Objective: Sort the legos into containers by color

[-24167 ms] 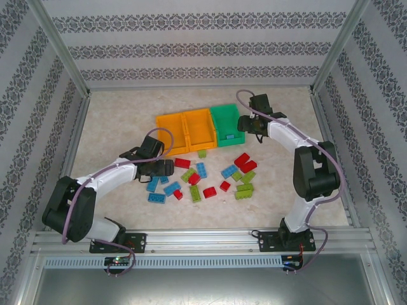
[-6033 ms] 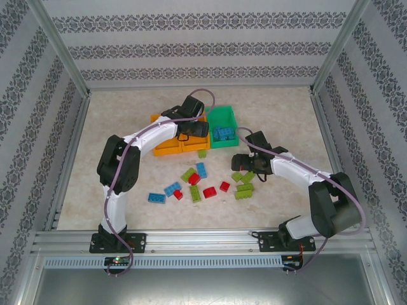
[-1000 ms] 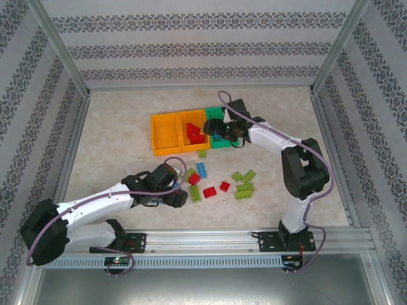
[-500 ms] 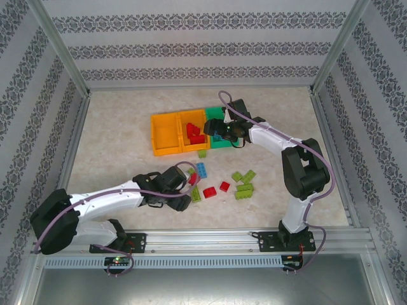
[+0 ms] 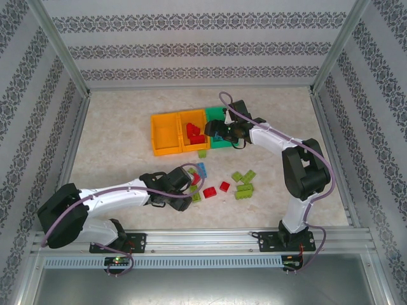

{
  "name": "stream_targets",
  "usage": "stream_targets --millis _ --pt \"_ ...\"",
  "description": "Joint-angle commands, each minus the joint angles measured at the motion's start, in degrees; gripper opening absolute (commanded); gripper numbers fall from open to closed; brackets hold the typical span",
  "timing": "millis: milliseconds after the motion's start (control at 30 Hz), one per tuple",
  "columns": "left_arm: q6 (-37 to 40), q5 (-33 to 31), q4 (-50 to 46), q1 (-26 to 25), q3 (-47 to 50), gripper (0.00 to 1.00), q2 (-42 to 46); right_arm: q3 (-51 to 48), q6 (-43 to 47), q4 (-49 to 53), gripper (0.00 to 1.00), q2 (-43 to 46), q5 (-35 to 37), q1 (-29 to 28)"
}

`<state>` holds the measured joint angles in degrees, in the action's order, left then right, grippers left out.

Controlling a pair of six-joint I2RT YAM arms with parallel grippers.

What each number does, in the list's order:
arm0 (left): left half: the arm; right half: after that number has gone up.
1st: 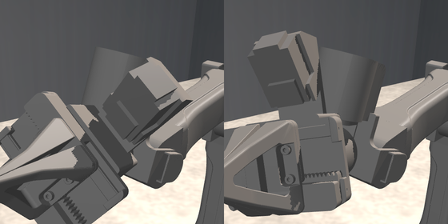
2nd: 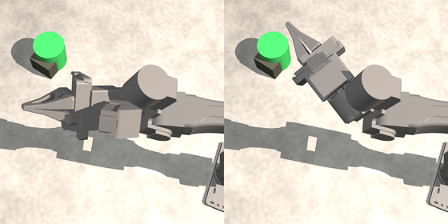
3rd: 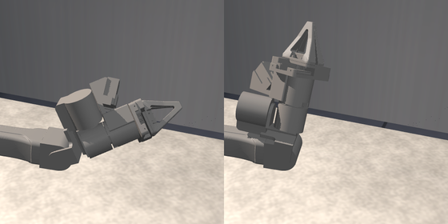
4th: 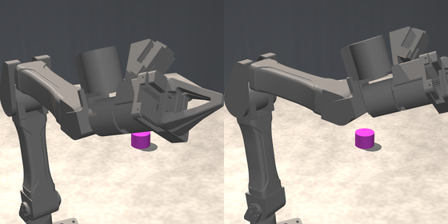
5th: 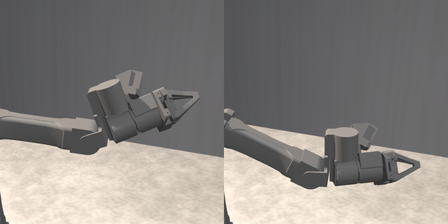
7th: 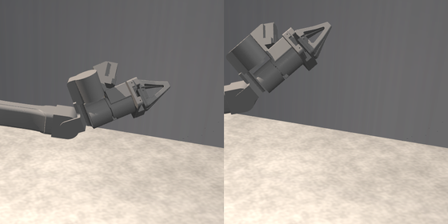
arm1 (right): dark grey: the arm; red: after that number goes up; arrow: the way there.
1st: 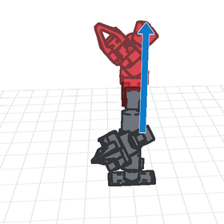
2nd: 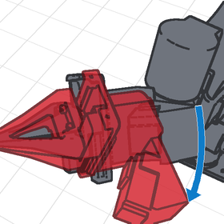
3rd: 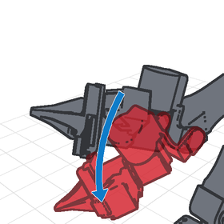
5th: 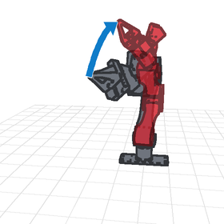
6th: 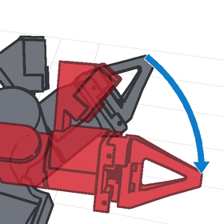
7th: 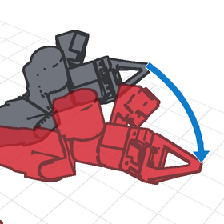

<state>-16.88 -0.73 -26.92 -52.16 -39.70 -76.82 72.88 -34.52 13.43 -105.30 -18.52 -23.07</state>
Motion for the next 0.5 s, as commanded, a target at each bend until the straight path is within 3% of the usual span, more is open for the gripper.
stream_targets --millis 0,467 --pt "1.13 -1.67 0.68 -1.08 -1.17 0.66 -0.57 -0.90 0.11 -0.55 0.85 2.37 0.24 0.79" --pt "0.20 -2.29 1.47 -1.63 -1.47 0.57 -3.11 -1.78 -0.13 -0.76 0.86 2.90 -0.07 1.62"
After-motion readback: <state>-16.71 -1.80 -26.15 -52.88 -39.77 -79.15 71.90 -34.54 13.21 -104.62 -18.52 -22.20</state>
